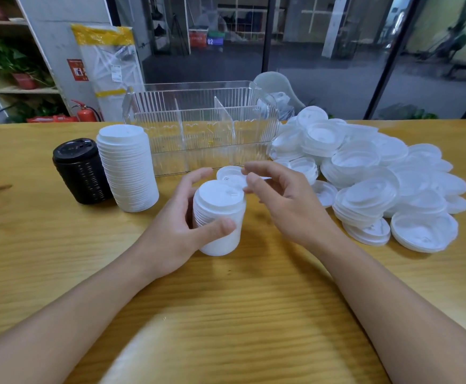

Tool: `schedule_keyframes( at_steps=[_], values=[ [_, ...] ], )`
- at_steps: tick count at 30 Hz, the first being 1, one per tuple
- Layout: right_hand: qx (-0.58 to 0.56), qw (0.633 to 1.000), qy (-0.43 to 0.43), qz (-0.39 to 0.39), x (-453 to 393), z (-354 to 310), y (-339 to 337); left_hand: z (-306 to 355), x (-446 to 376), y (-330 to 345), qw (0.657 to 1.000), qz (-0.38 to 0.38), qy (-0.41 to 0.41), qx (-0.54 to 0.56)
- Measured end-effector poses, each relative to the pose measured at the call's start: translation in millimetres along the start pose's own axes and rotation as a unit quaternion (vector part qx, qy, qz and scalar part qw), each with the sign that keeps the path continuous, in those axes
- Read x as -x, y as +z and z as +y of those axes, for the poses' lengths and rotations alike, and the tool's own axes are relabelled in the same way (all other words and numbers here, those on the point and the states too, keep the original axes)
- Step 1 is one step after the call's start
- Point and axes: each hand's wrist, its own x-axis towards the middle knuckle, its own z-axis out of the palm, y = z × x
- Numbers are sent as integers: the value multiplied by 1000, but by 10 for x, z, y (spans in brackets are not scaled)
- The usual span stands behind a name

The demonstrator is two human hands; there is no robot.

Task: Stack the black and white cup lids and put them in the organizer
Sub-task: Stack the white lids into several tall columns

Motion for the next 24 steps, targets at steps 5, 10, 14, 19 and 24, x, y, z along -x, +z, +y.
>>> schedule_keyframes(
  at_steps=[5,10,14,19,24],
  values=[
    [121,993,11,-13,-47,218,85,32,-18,-14,1000,16,17,0],
    [179,982,18,-61,-119,253,159,33,-49,-134,997,80,7,-7],
    [228,970,8,-78,-113,224,181,17,-53,-152,995,97,2,-9],
    [285,956,2,-65,-80,241,116,2,-57,-150,995,97,2,-18],
    [292,955,4,-49,-71,265,128,-7,-60,-160,995,95,4,-15]
  ],
)
